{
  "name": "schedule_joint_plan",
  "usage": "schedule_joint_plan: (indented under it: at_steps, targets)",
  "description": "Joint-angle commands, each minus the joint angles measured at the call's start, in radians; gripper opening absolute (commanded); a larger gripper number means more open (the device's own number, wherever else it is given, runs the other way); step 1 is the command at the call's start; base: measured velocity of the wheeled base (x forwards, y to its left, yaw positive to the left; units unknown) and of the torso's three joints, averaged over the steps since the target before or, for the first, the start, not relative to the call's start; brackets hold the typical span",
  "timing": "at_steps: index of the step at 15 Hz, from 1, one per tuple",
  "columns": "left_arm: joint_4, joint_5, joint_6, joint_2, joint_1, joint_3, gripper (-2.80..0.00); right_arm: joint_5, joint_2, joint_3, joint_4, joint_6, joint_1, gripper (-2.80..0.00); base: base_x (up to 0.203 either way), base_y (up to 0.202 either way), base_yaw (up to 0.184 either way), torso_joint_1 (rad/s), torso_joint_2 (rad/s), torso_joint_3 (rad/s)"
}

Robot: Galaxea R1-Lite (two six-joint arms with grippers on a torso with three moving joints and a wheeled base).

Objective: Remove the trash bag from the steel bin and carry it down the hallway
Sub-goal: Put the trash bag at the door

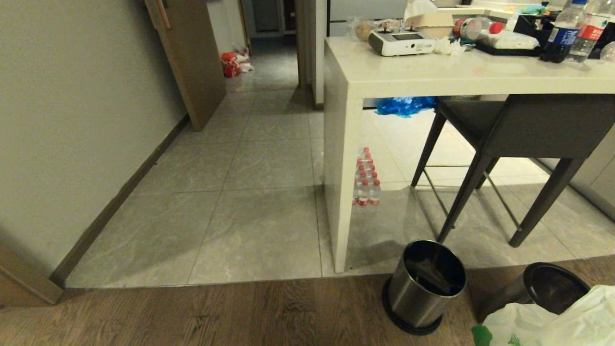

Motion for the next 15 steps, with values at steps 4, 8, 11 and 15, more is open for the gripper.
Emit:
schedule_joint_plan:
  at_steps: [4,8,11,15]
  targets:
    - [0.0,0.0,0.001,0.001,0.0,0.001,-2.8,0.0,0.002,0.0,-0.001,0.0,0.0,-2.8,0.0,0.0,0.0,0.0,0.0,0.147]
    - [0.0,0.0,0.003,0.001,0.0,0.0,-2.8,0.0,0.002,0.0,-0.001,0.0,0.0,-2.8,0.0,0.0,0.0,0.004,0.01,0.114]
    - [0.0,0.0,0.003,0.001,0.0,0.0,-2.8,0.0,0.002,0.0,-0.001,0.0,0.0,-2.8,0.0,0.0,0.0,0.0,0.0,0.0]
    - [-0.002,0.0,0.003,0.001,0.0,0.0,-2.8,0.0,0.002,0.0,-0.001,0.0,0.0,-2.8,0.013,0.008,0.0,0.0,0.0,0.002]
